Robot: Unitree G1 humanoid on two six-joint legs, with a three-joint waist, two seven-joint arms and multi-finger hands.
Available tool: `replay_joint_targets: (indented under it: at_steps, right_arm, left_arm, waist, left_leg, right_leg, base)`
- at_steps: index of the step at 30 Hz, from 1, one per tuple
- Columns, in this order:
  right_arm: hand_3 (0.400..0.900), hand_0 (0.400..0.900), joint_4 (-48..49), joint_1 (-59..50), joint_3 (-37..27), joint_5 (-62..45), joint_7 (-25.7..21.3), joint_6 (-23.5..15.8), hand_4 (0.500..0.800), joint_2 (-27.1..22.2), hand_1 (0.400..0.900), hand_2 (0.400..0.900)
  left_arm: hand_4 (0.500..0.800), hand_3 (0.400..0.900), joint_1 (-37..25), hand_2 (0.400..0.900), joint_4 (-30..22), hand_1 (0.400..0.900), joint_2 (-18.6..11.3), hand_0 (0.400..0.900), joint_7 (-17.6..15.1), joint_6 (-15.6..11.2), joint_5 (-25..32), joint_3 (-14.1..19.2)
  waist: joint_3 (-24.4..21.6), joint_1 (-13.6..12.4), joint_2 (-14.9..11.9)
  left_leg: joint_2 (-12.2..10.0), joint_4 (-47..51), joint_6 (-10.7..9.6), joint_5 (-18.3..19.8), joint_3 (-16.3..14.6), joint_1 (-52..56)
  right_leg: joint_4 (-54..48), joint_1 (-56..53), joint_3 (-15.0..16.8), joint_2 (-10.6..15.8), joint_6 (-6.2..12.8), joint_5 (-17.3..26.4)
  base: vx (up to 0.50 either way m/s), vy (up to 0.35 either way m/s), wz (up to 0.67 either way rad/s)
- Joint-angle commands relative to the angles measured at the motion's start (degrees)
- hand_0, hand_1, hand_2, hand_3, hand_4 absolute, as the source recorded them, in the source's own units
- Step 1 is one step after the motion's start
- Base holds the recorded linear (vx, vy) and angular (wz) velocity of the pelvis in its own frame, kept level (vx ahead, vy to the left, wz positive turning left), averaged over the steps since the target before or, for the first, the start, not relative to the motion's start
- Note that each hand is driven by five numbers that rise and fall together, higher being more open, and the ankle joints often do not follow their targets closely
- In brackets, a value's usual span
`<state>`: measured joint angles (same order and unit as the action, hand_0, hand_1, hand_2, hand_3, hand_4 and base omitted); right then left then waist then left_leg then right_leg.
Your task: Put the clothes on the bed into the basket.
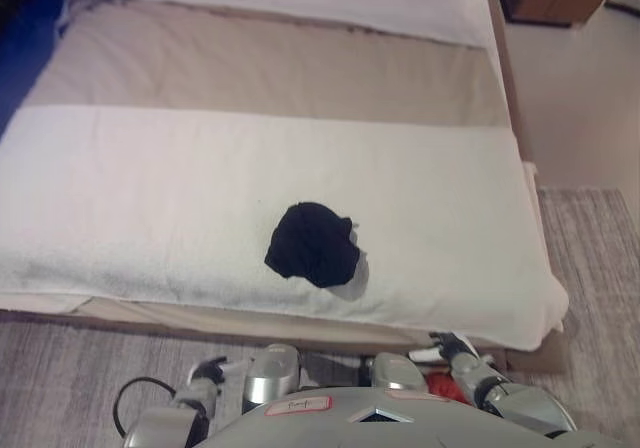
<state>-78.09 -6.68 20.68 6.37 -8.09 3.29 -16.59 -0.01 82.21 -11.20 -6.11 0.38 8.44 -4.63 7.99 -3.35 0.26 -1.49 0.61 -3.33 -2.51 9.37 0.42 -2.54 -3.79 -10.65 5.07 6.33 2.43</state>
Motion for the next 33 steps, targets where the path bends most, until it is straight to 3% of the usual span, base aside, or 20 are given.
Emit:
replay_joint_targets:
  at_steps: [1,5,8,16,24,33]
  right_arm:
    - [0.9,0.9,3.3,-7.2,1.3,4.6,-3.0,-0.7,0.8,-2.5,0.9,0.9]
    - [0.9,0.9,6.1,-19.8,7.8,8.2,-3.3,-0.9,0.8,-4.7,0.9,0.9]
    - [0.9,0.9,6.3,-27.6,10.6,7.5,-3.6,-0.9,0.8,-2.9,0.9,0.9]
    - [0.9,0.9,5.9,-43.5,13.2,3.0,-4.3,-0.2,0.8,0.0,0.9,0.9]
    - [0.9,0.9,5.7,-49.8,14.1,-0.1,-5.3,-0.4,0.8,0.6,0.9,0.9]
    - [0.9,0.9,3.3,-54.2,15.1,-1.6,-5.6,-0.3,0.8,0.6,0.9,0.9]
  left_arm:
    - [0.8,0.9,-0.9,0.9,0.8,0.9,-3.3,0.9,-2.6,-0.6,-3.2,-1.7]
    - [0.8,0.9,-1.3,0.9,-1.0,0.9,-3.5,0.9,-3.3,-1.5,-3.0,-5.0]
    - [0.8,0.9,-2.1,0.9,-1.5,0.9,-3.2,0.9,-3.8,-2.0,-1.0,-6.1]
    - [0.8,0.9,-5.5,0.9,-2.1,0.9,-3.6,0.9,-5.3,-2.2,2.3,-8.9]
    - [0.8,0.9,-7.7,0.9,-3.4,0.9,-3.7,0.9,-5.9,-2.6,4.8,-10.5]
    - [0.8,0.9,-10.4,0.9,-5.3,0.9,-3.7,0.9,-7.1,-3.2,7.5,-12.8]
  waist:
    - [-1.2,-1.5,-2.1]
    - [-0.4,-2.9,-1.5]
    - [1.4,-4.3,-0.9]
    - [6.8,-7.4,0.1]
    - [11.6,-10.9,0.7]
    - [17.2,-13.2,2.7]
  left_leg:
    - [4.9,4.4,1.5,1.0,2.9,2.5]
    - [4.0,4.4,0.6,-0.6,3.8,-1.8]
    - [4.0,4.4,0.3,-1.7,4.4,-5.1]
    - [4.4,4.4,-0.3,-4.2,7.6,-10.8]
    - [4.5,4.4,-1.0,-6.0,10.5,-14.9]
    - [5.8,1.1,-0.9,-7.0,11.8,-20.5]
  right_leg:
    - [3.1,11.0,-1.2,5.2,1.99,7.1]
    - [1.6,12.0,-3.3,5.0,2.07,7.5]
    - [2.2,14.3,-3.7,5.1,1.97,7.4]
    - [5.4,19.4,-6.0,6.4,1.55,6.5]
    - [6.0,21.2,-9.3,7.6,1.71,6.4]
    - [9.2,25.1,-9.8,9.0,1.33,5.4]
  base:
    - [0.09,-0.153,0.71]
    - [-0.03,-0.077,0.21]
    - [-0.11,-0.007,0.08]
    - [-0.11,0.006,0.21]
    - [-0.07,-0.007,0.3]
    - [-0.07,0.024,0.16]
